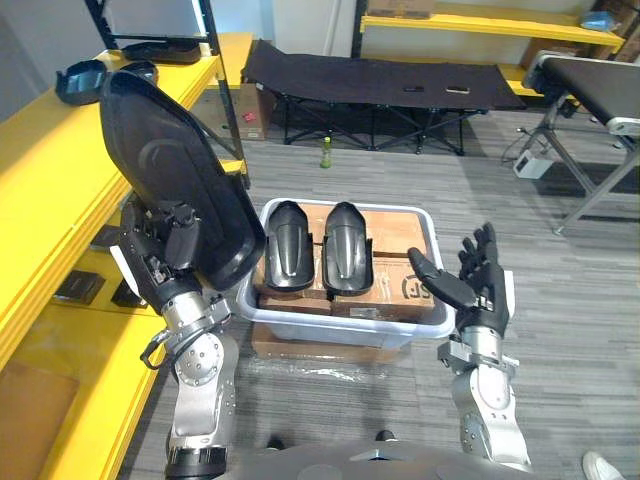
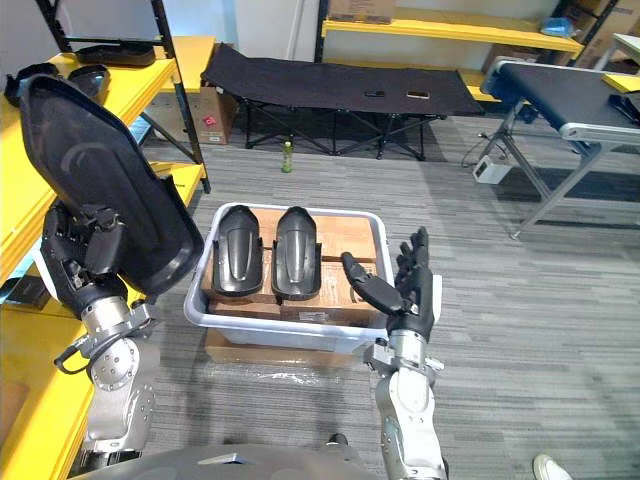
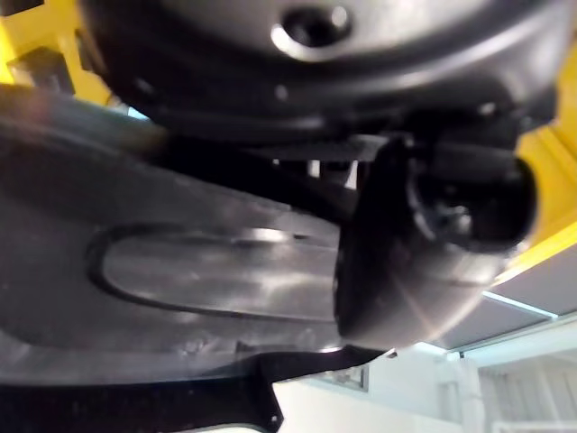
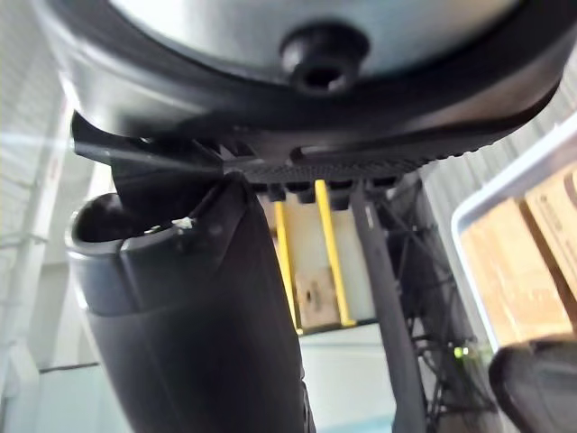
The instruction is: Walk over and take three plastic housings, then place them on the shelf
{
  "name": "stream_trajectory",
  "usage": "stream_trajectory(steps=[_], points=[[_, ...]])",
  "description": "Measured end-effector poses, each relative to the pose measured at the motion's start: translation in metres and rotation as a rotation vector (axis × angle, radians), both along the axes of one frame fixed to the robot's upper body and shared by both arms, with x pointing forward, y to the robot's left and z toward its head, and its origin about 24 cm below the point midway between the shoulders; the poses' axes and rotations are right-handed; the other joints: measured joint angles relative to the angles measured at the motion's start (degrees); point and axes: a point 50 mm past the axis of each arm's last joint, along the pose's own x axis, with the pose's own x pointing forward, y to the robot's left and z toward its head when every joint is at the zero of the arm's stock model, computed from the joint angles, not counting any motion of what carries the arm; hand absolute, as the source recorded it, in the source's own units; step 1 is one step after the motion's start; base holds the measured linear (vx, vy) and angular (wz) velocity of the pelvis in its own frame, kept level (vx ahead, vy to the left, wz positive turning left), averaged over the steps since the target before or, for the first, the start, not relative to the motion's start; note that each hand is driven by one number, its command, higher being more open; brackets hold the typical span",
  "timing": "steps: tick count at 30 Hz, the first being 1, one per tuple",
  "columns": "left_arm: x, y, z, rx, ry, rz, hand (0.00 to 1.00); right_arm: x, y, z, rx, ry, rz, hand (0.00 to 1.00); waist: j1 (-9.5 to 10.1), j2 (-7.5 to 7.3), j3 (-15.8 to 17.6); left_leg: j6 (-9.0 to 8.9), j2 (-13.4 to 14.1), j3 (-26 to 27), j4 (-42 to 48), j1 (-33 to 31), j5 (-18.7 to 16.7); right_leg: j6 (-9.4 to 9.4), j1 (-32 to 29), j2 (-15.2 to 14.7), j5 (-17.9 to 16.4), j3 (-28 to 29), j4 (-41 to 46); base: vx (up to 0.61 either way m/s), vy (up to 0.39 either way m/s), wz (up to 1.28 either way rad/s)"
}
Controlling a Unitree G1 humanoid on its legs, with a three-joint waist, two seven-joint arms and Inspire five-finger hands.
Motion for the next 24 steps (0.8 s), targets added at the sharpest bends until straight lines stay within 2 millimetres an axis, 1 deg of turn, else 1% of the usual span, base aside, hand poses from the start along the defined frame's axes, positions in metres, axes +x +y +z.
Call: stream_trajectory(steps=[4, 7, 12, 15, 16, 19, 22, 23, 24], points=[[-0.002, 0.001, 0.0, -0.034, -0.038, -0.056, 0.0, -0.004, -0.008, -0.01, -0.01, 0.044, -0.034, 1.0, -0.34, 0.39, 0.3, -0.11, 0.0, 0.2, 0.3, 0.0, -0.4, 0.05, 0.0, 0.0, 0.0, 0.2, 0.0, -0.01, -0.001, -0.03], [-0.004, 0.004, 0.002, -0.046, -0.074, -0.078, 0.0, -0.005, -0.008, -0.015, -0.013, 0.066, -0.021, 1.0, -0.2, 1.33, 1.0, -0.09, 0.0, 0.2, 0.7, -0.1, -0.6, 0.06, 0.0, 0.0, -0.1, 0.2, 0.0, 0.0, 0.0, 0.0], [-0.007, 0.008, 0.012, -0.047, -0.138, -0.084, 0.0, 0.0, -0.004, -0.013, -0.014, 0.05, 0.023, 1.0, 0.37, 1.63, 1.3, -0.05, 0.1, -0.5, 0.8, -0.4, -0.5, 0.08, 0.3, 0.0, -0.1, -0.4, 0.0, -0.01, -0.008, 0.06], [-0.015, 0.012, 0.017, -0.036, -0.158, -0.064, 0.0, 0.01, 0.007, -0.009, -0.012, 0.025, 0.092, 1.0, 0.48, 1.45, 1.4, 0.03, -0.1, -1.5, 0.9, -1.0, -0.5, 0.1, 0.4, -0.2, -0.1, -1.5, 0.0, -0.02, -0.008, 0.18], [-0.017, 0.012, 0.02, -0.032, -0.167, -0.062, 0.0, 0.012, 0.012, -0.009, -0.01, 0.021, 0.118, 1.0, 0.68, 1.3, 1.5, 0.11, -0.1, -2.6, 0.8, -1.1, -0.4, 0.24, 0.8, -0.3, -0.2, -2.6, 0.0, -0.01, -0.029, 0.45], [-0.02, 0.016, 0.023, -0.025, -0.179, -0.043, 0.0, 0.019, 0.024, -0.01, -0.004, 0.021, 0.185, 1.0, 2.4, 0.88, 1.8, 0.03, -0.2, -5.2, 0.8, -1.3, 0.0, 0.33, 2.2, -0.3, -0.8, -5.4, 0.0, -0.01, -0.031, 0.46], [-0.033, 0.025, 0.025, -0.016, -0.184, 0.01, 0.0, 0.03, 0.042, -0.004, -0.031, -0.012, 0.281, 1.0, 3.86, 0.68, 2.0, -0.03, -0.2, -8.1, 0.8, -2.9, 0.8, 0.23, 2.4, -0.3, -1.1, -8.6, 0.1, -0.01, -0.04, 0.47], [-0.036, 0.026, 0.025, -0.015, -0.183, 0.02, 0.0, 0.033, 0.045, -0.002, -0.034, -0.021, 0.299, 1.0, 4.03, 0.66, 2.0, -0.02, -0.3, -8.8, 0.8, -3.2, 0.9, 0.22, 2.5, -0.3, -1.1, -9.2, 0.1, 0.0, -0.034, 0.51], [-0.04, 0.029, 0.024, -0.01, -0.177, 0.034, 0.0, 0.039, 0.05, 0.0, -0.042, -0.03, 0.328, 1.0, 4.95, 0.63, 2.1, -0.04, -0.3, -9.8, 0.7, -3.3, 1.2, 0.2, 3.0, -0.3, -1.2, -10.2, 0.0, 0.0, -0.025, 0.46]])
